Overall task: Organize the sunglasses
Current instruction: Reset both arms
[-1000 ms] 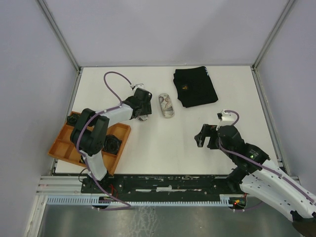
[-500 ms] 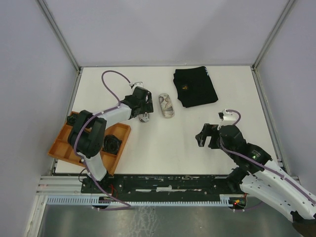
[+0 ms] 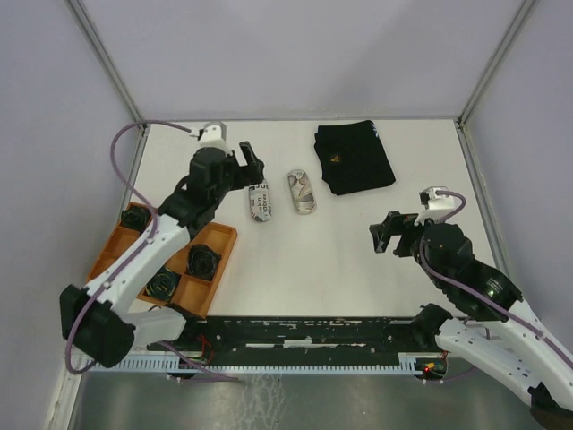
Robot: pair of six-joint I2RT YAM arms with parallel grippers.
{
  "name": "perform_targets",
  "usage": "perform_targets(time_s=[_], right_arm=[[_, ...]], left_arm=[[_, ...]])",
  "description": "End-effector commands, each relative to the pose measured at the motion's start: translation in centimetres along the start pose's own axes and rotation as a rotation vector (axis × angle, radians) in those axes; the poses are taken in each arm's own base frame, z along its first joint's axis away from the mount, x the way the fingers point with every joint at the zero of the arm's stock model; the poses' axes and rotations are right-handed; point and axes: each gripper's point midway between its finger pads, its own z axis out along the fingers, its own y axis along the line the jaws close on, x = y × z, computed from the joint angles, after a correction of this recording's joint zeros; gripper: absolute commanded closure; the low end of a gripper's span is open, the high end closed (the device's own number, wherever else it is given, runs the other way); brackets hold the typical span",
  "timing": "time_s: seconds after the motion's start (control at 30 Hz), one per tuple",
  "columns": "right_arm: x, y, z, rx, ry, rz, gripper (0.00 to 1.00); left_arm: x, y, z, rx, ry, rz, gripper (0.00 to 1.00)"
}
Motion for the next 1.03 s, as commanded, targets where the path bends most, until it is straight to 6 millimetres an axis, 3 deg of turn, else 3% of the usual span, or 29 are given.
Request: perform_targets(time_s=[0.0,0.1,0.27,0.47,0.57,0.77,1.0], right_arm=[[-3.9,-0.8,-1.7,0.032,-0.128,-0.021,0.01],[-4.4,-1.4,-2.4,0.036,-0.164,-0.024,0.01],[-4.0,-2.8,-3.7,0.047,-0.22,0.009,0.01],[-2.6,-4.5,-4.8,0.052,-0.274,0.099,0.01],[-1.8,-4.9,-4.9,0.049,-0.273,0.114,0.01],[-1.0,-5.7,-5.0,0.083,-0.252,0.095,0.01],[-1.0,-5.1,-4.6,0.066,-0.23,0.061,0.01]], left_arm=[[-1.3,0.9,-5.0,0.034,-0.052,0.026,0.01],[-1.9,2.0,-8.7,0.041,-0.103,0.009,0.01],[-0.7,3.9,-13.4,0.069,-0.173,-0.06,0.01],[1.6,6.4,-16.7,0.076,-0.231,-0.111,0.01],[2.8,7.5,-17.5,0.065,-0.248,-0.148,0.01],[2.0,8.3,-19.0,0.058,-0.321,-0.188,0.01],[2.0,8.4,-18.5,0.04,-0.315,-0.183,0.01]])
